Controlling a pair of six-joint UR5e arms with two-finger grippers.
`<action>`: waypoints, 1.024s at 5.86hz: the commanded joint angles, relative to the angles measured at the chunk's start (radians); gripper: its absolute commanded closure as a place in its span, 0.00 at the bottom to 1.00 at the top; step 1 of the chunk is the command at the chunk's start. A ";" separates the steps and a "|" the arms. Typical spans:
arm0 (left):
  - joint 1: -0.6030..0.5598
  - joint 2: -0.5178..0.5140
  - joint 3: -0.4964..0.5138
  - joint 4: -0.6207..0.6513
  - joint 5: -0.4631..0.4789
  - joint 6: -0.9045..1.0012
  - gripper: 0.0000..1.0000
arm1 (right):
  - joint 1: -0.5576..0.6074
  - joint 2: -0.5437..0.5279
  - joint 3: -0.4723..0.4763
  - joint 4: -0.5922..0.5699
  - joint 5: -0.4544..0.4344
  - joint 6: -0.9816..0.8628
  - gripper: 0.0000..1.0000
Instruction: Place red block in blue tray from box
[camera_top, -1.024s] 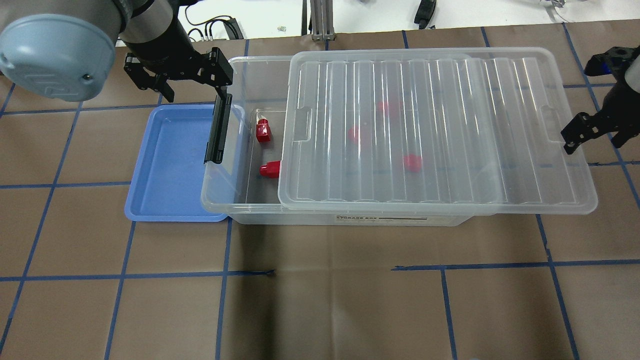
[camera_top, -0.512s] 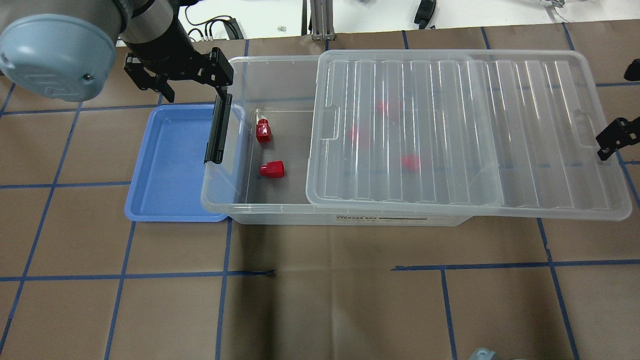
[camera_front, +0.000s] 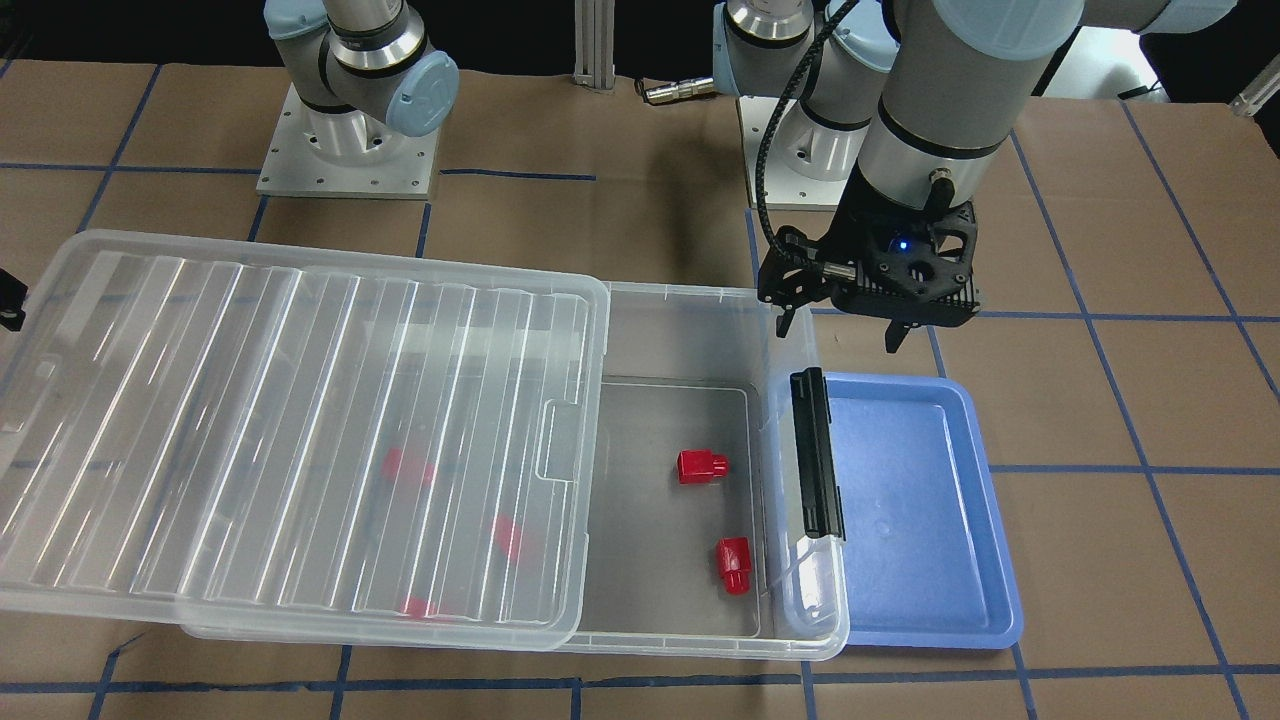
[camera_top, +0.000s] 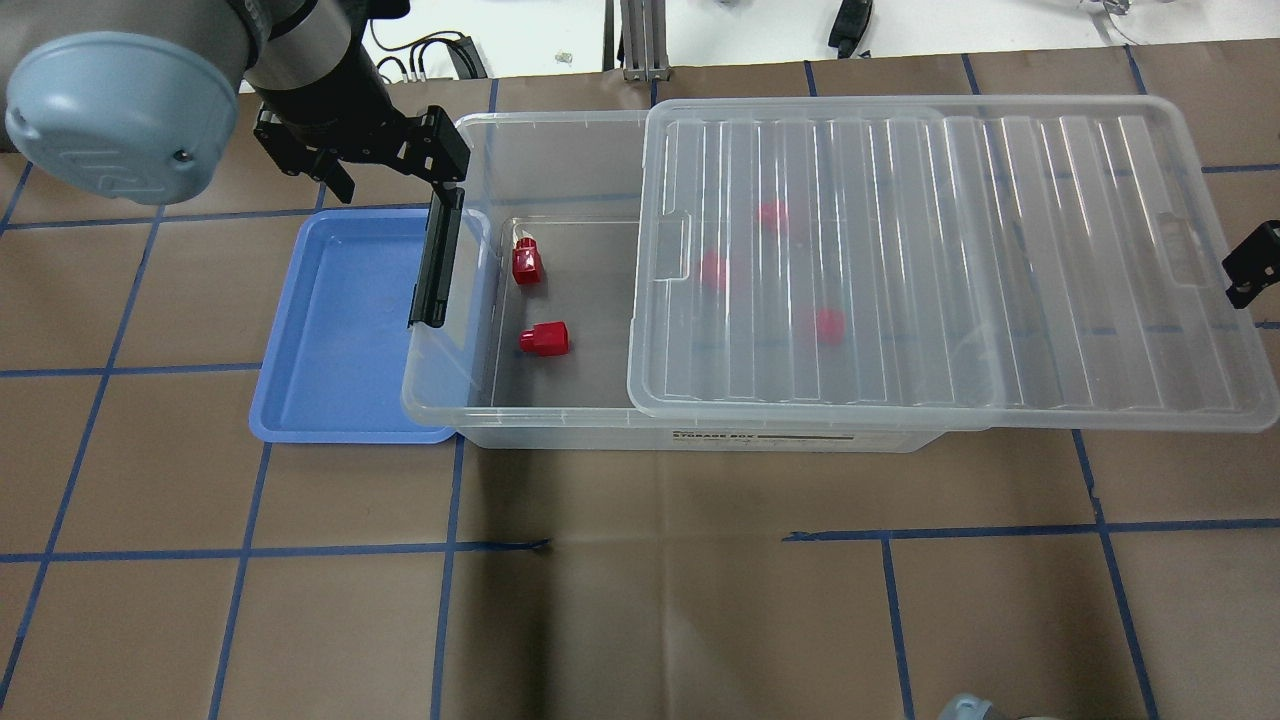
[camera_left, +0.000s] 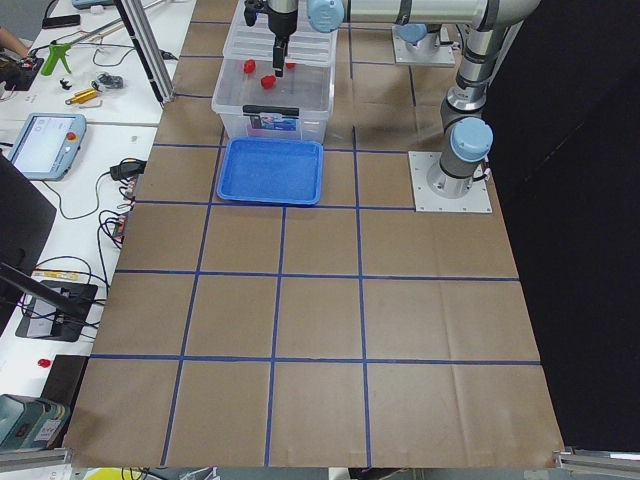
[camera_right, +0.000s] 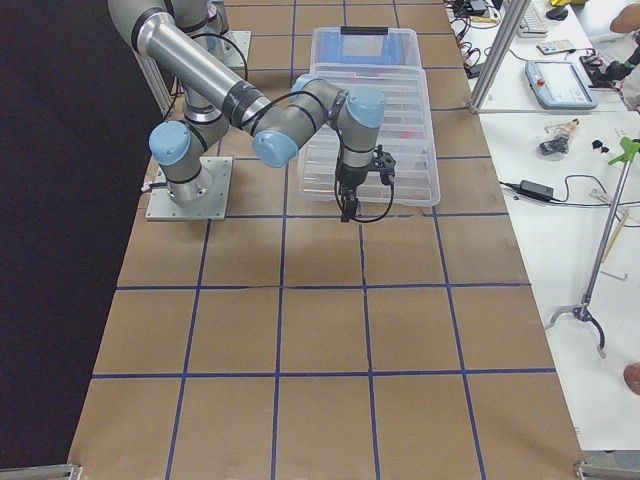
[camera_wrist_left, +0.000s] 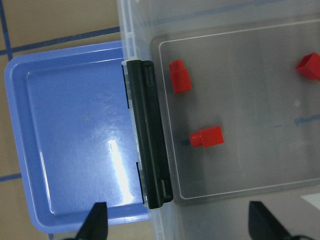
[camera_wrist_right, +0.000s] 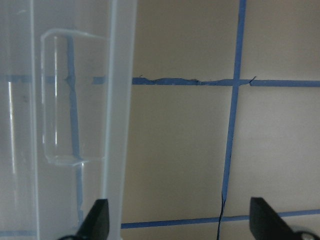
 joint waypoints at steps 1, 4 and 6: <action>0.006 -0.016 -0.001 0.002 -0.057 0.334 0.02 | 0.022 -0.043 -0.142 0.193 0.038 0.102 0.00; -0.002 -0.101 0.000 0.021 -0.071 0.891 0.02 | 0.335 -0.065 -0.359 0.447 0.133 0.506 0.00; -0.009 -0.174 0.000 0.061 -0.074 1.144 0.02 | 0.507 -0.063 -0.358 0.458 0.178 0.722 0.00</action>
